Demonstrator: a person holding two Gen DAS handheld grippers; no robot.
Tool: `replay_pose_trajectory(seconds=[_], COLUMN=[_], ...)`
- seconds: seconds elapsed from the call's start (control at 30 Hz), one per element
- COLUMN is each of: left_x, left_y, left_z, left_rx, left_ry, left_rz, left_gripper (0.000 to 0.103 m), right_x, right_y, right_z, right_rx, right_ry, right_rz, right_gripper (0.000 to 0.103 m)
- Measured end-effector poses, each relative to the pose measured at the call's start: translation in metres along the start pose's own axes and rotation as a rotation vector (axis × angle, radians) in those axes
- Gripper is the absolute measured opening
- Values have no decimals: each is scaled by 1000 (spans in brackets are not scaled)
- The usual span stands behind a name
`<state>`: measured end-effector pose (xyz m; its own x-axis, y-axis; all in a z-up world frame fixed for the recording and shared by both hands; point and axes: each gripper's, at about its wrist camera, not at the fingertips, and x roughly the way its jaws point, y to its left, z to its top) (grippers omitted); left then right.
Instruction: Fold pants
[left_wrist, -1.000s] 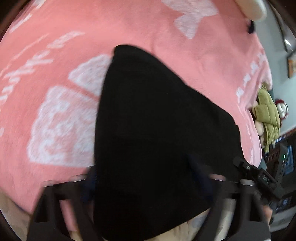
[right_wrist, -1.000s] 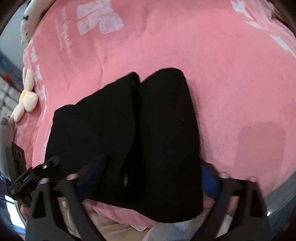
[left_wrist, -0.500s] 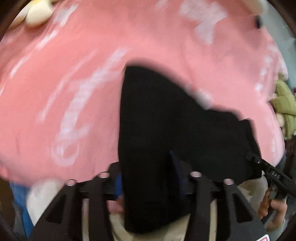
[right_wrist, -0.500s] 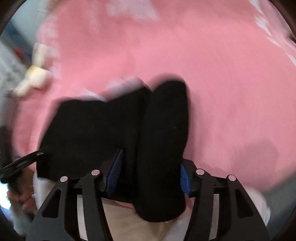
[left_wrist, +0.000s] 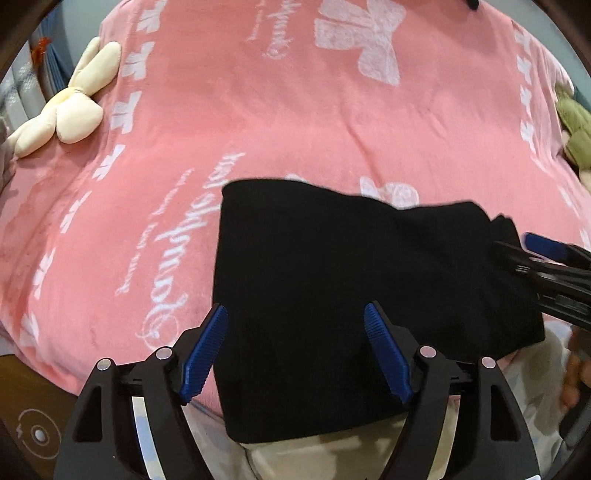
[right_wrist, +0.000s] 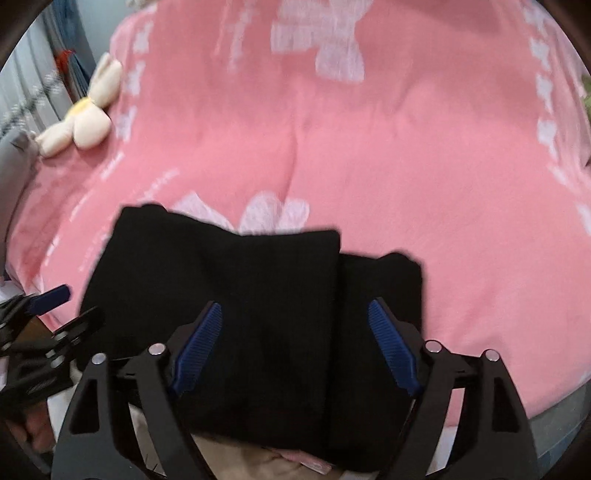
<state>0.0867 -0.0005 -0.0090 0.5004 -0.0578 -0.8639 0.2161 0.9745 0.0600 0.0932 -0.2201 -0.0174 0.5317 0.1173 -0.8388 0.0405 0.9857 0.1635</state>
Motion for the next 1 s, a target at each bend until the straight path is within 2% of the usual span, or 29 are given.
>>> replay_pose_trajectory(seconds=[0.03, 0.1, 0.13, 0.23, 0.37, 0.4, 0.5, 0.53, 0.57, 0.63, 0.7, 0.77, 0.83, 0.9, 0.97, 1.0], left_x=[1, 4, 4, 7, 10, 9, 10, 12, 14, 13, 8, 8, 14, 19, 18, 17], left_y=[-1, 2, 1, 2, 2, 2, 0, -1, -2, -2, 1, 5, 7, 6, 5, 5], left_z=[-1, -5, -10, -15, -17, -18, -19, -20, -20, -21, -22, -23, -23, -23, -23, -23], left_rx=[1, -1, -2, -8, -11, -7, -4, -3, -2, 6, 10, -9, -28, -38, -35, -32], left_ry=[9, 18, 19, 39, 50, 49, 43, 46, 53, 56, 44, 43, 63, 75, 68, 68], left_rz=[4, -1, -1, -4, -9, -12, -10, -10, -8, 2, 3, 2, -10, -8, -3, -2], left_gripper=[74, 74, 74, 74, 75, 79, 81, 81, 81, 81, 81, 81, 81, 81, 82, 82], right_x=[9, 20, 20, -6, -61, -67, -36, -9, -1, -23, -57, -69, -62, -32, 1, 22], right_y=[-3, -7, -4, 5, 15, 13, -2, -9, -15, -18, -14, -4, 7, 13, 11, -1], right_z=[-3, -10, -10, -3, 5, 3, -10, -20, -27, -23, -16, -1, 12, 25, 30, 34], right_rx=[24, 81, 65, 55, 19, 19, -8, -25, 6, 87, 100, 61, 10, -23, -41, -40], right_ry=[30, 40, 31, -13, -140, -153, -78, 10, 13, -30, -140, -150, -133, -64, -1, 28], right_rz=[22, 82, 80, 139, 126, 112, -35, -89, -67, -12, 8, 51, 90, 114, 87, 5], right_gripper=[46, 33, 23, 23, 23, 23, 25, 27, 27, 29, 29, 29, 29, 29, 26, 26])
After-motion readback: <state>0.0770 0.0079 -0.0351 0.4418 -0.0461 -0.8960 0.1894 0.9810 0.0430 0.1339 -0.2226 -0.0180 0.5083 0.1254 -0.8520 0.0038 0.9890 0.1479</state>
